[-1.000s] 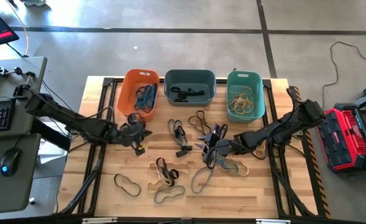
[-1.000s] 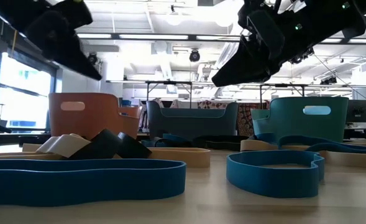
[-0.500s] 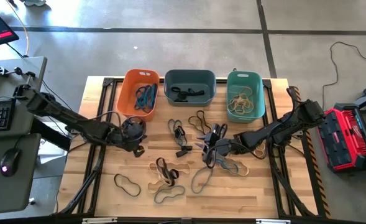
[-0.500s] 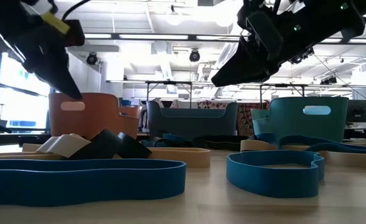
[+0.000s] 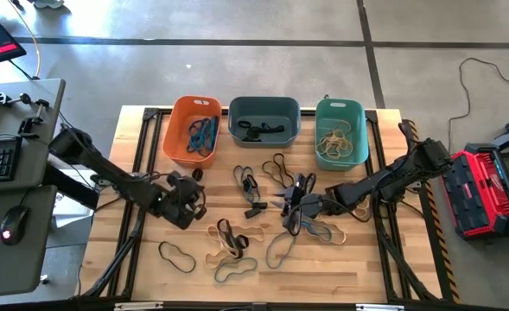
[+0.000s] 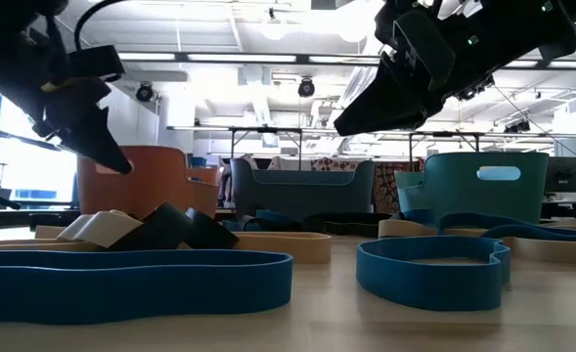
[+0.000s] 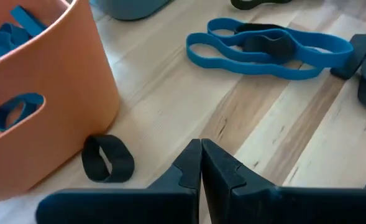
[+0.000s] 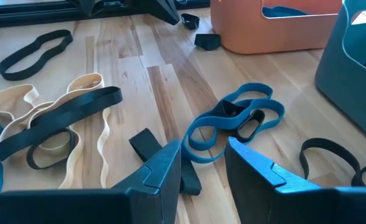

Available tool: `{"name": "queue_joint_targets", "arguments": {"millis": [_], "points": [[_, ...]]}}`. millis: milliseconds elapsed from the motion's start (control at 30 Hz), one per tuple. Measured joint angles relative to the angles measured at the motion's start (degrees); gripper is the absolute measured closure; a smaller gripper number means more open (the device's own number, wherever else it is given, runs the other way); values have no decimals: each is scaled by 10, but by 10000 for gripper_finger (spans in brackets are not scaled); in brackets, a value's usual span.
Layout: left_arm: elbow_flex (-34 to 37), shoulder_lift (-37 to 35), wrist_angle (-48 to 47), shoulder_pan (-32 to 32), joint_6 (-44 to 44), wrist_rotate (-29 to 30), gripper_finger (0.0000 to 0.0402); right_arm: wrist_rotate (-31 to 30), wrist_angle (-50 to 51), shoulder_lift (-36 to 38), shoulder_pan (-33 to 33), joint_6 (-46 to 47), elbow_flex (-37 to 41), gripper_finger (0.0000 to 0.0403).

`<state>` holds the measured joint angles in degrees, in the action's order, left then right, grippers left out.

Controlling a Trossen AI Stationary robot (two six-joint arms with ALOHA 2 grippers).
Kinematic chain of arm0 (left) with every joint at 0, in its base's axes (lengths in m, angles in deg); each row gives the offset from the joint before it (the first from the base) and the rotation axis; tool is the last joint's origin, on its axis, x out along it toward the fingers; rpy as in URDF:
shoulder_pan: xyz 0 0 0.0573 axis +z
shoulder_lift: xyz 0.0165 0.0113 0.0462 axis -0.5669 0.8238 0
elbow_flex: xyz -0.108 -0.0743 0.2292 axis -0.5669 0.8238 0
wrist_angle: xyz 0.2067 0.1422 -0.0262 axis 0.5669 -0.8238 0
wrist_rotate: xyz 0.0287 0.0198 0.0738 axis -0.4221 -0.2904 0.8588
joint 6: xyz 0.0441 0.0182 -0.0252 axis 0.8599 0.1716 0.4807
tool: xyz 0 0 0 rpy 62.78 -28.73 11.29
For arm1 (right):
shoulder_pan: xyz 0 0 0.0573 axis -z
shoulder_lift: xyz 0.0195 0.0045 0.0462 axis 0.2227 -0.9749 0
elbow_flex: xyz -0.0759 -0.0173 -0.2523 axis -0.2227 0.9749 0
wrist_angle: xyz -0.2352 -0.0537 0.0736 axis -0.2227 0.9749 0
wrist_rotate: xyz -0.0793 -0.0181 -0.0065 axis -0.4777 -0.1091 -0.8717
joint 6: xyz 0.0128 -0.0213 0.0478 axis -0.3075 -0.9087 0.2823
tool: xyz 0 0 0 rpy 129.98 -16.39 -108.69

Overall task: Sort rubber bands into baskets
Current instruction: Put the black rubber band into the blue bin

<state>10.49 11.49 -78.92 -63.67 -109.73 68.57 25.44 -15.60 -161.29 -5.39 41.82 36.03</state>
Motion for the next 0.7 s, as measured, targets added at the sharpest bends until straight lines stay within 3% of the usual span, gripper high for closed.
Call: {"name": "queue_joint_targets", "arguments": {"millis": [233,467,700], "points": [[83,-11,44,-7,-53,3,401,4,-5,0,-4,0,0,290],[116,-40,50,25,-101,-30,401,4,-10,0,-4,-3,0,290],[116,-36,89,66,-54,-74,384,1,-33,0,-1,-15,0,290]]}}
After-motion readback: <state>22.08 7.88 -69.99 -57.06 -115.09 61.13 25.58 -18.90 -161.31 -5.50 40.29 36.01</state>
